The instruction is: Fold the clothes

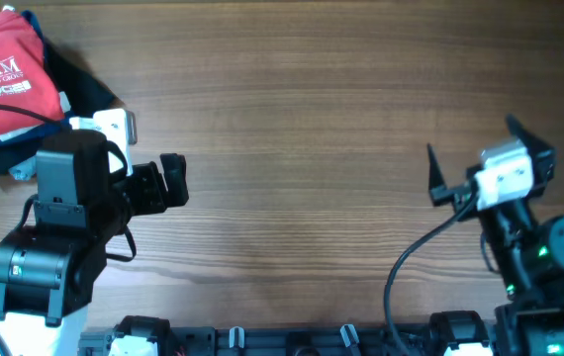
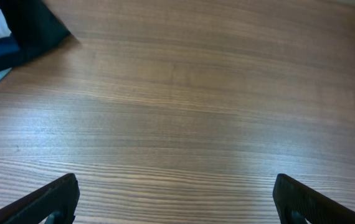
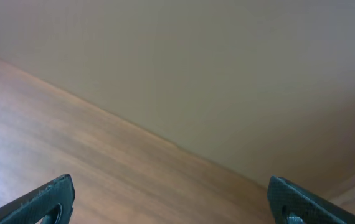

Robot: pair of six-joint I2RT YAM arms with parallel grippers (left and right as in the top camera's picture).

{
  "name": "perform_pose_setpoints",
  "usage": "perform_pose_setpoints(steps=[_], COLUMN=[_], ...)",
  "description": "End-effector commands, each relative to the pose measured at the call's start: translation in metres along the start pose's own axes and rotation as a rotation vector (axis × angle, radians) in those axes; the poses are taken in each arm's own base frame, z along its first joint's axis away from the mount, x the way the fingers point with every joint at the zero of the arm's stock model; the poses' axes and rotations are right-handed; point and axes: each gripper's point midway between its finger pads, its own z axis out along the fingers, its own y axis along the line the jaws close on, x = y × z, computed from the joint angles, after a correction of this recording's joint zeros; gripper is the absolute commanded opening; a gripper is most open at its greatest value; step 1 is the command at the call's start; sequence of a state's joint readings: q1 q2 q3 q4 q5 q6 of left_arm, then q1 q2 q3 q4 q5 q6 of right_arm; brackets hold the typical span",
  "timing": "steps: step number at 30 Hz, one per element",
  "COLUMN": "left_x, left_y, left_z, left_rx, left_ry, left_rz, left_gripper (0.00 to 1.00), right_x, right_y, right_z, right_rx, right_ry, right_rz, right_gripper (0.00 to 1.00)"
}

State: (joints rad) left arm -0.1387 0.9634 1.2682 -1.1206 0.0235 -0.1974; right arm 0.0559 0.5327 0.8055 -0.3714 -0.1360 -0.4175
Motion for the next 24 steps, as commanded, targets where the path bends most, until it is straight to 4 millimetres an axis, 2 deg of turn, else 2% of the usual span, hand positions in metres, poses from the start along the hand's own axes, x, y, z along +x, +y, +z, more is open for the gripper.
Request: perform_pose_setpoints(steps=[1, 8, 20, 24], left_x=[0.001, 0.001, 0.001, 0.001], left_y=[0.001, 0.001, 0.001, 0.001], left_z=[0.001, 0.001, 0.001, 0.001], left_rx=[-0.01, -0.01, -0.01, -0.01], left_ry=[0.0, 0.0, 0.0, 0.0], left_rz=[-0.005, -0.005, -0.005, -0.005], left_gripper=[1.0, 1.0, 1.0, 1.0], right_x=[0.024, 0.057, 0.083, 0.093], right_y=[0.021, 0.038, 0.049, 0.047], right_z=[-0.003, -0.01, -0.014, -0.01], right_rx=[-0.041, 0.01, 0.091, 0.111], right_ry=[-0.049, -0.19, -0.414, -0.37], right_rz=[-0.013, 0.062, 0.056, 0.069], right_gripper=[1.0, 1.0, 1.0, 1.0])
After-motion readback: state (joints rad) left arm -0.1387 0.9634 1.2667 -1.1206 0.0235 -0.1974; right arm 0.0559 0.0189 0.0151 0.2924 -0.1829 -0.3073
